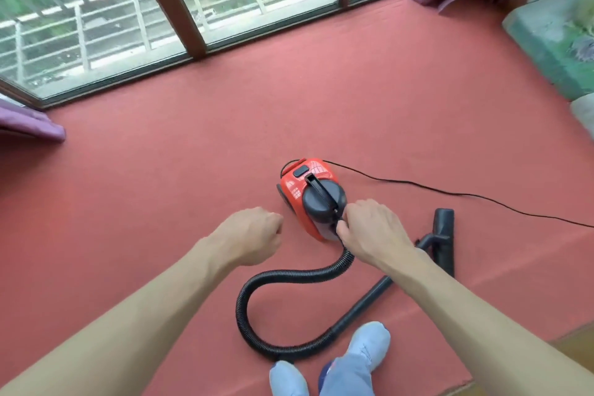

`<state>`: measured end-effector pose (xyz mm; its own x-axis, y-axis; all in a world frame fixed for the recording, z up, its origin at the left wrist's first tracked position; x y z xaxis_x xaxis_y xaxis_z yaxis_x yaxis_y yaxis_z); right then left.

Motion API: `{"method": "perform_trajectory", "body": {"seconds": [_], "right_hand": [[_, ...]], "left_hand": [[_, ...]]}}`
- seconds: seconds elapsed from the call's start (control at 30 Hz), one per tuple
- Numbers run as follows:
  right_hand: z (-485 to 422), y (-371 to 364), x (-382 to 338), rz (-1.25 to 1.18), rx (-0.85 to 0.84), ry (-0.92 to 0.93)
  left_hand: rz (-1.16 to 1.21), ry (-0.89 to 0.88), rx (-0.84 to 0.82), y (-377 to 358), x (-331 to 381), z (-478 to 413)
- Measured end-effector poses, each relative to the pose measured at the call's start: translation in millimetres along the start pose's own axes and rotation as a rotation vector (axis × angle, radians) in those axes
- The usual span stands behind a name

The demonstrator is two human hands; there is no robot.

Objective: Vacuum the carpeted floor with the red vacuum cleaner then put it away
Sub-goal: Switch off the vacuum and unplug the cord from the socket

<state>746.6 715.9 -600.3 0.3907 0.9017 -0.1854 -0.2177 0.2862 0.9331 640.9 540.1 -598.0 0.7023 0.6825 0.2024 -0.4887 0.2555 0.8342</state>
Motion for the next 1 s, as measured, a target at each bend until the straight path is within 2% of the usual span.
{"method": "perform_trajectory", "body": {"seconds": [0.07, 0.23, 0.47, 0.7, 0.87, 1.0], "right_hand": [[8, -6, 13, -0.011, -0.057, -0.019], [2, 5, 33, -0.04, -0.073, -0.037], [-45, -15, 38, -0.087, -0.05, -0.12], [-104, -103, 29, -0.118, -0.073, -0.32], [-153, -178, 5, -0.176, 0.009, -0.372], [-184, -228, -6, -0.12, 0.078, -0.359]], "left_hand": [[0.026, 0.018, -0.032, -4, 10, -2], [0.051, 0.017, -0.013, 12, 33, -36], [-0.086, -0.047, -0.011, 18, 24, -105], [-0.2, -0.095, -0.103, -38, -61, -193], [-0.05, -0.197, -0.132, -99, -106, -260], [0.035, -0.277, -0.134, -134, -117, -294]]}}
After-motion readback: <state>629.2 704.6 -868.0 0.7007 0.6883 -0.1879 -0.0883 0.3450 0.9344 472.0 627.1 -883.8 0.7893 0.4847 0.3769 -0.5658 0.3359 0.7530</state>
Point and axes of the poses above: each hand's wrist, its own z-axis away from the middle knuckle, its own y-axis out of the back of the hand, x = y × z, the point moved 1 cm from there along -z, towards the middle knuckle, and after that the axes turned 8 degrees about x, right-handed, at the moved point
